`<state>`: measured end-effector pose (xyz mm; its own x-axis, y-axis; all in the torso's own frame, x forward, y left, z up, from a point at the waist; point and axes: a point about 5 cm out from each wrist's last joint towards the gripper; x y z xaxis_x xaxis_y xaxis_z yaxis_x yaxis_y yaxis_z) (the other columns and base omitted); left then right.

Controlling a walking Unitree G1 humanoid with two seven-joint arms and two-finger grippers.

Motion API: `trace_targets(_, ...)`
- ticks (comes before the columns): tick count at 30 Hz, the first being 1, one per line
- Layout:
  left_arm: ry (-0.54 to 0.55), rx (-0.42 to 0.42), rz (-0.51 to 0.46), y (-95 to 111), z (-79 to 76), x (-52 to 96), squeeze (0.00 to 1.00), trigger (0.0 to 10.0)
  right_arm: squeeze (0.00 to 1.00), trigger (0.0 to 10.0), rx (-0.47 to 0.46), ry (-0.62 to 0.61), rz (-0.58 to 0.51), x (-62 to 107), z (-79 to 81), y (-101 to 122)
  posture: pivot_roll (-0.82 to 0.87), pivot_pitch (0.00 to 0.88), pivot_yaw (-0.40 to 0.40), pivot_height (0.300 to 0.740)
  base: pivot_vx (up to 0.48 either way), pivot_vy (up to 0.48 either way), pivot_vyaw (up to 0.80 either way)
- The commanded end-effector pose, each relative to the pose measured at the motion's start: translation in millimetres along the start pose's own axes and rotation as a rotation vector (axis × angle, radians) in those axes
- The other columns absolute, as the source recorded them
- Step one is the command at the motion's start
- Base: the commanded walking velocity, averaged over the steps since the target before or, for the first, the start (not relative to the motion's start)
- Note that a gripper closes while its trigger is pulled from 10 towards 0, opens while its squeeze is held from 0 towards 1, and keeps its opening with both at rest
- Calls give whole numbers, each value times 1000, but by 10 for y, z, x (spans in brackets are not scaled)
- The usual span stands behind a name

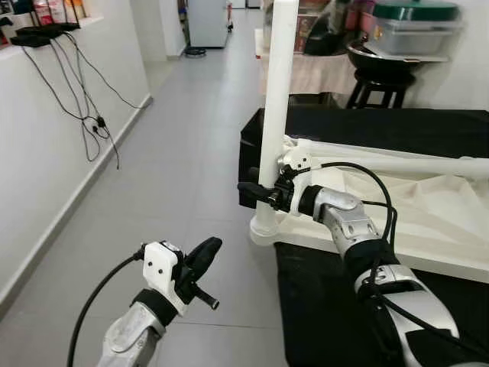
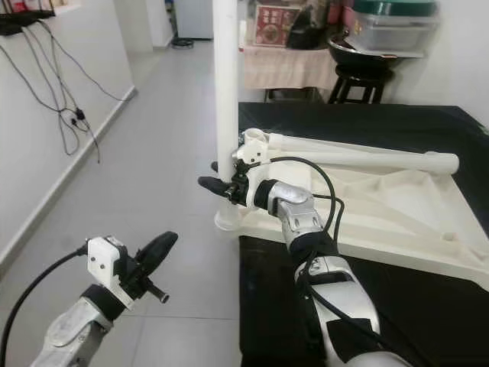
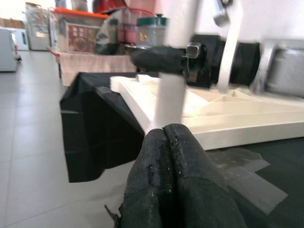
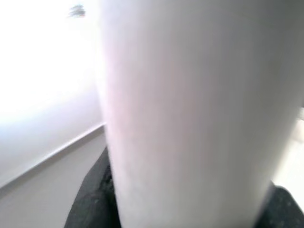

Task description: Building children table

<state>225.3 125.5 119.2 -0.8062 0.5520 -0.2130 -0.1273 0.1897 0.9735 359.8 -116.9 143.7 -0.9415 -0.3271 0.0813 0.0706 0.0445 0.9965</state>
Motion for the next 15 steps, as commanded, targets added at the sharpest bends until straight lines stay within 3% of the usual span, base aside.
trace_targets(1, 1, 7, 2, 10, 21, 32, 0, 10000, 0, 0, -22, -248, 236, 302, -129, -513, -1, 0, -8, 740, 0, 0, 0)
trace_targets(3, -14, 8, 15, -6, 21, 21, 0, 10000, 0, 0, -40, -128, 209, 357, 19, -522, -21, 0, 1, 740, 0, 0, 0)
trace_targets(5, -14, 8, 15, -6, 21, 21, 0, 10000, 0, 0, -40, -128, 209, 357, 19, -522, -21, 0, 1, 740, 0, 0, 0)
trace_targets(8, -19, 1, 17, -1, 32, 29, 0, 10000, 0, 0, -11, -119, 194, 222, -69, -496, 11, 0, -12, 740, 0, 0, 0)
trace_targets(12, 3, -2, 9, 4, 51, 31, 0, 10000, 0, 0, -12, -136, 204, 205, -68, -488, 8, 0, -5, 740, 0, 0, 0)
trace_targets(13, 5, -3, 9, 2, 58, 30, 0, 10000, 51, 10000, -9, -131, 218, 193, -66, -475, 9, 0, -4, 740, 0, 0, 0)
trace_targets(14, 2, -3, 11, 0, 62, 27, 0, 10000, 1000, 10000, -14, -140, 213, 202, -56, -400, 9, 0, -4, 740, 0, 0, 0)
trace_targets(15, 2, -3, 11, 0, 62, 27, 0, 10000, 1000, 10000, -14, -140, 213, 202, -56, -400, 9, 0, -4, 740, 0, 0, 0)
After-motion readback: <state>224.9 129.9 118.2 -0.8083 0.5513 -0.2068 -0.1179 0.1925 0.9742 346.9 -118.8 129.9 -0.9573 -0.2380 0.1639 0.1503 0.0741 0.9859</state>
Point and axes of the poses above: a point about 5 cm out from each wrist's last joint towards the gripper, its own x axis pointing back from the gripper into the wrist, its own y axis along the axis of the wrist's last joint, z = x × y
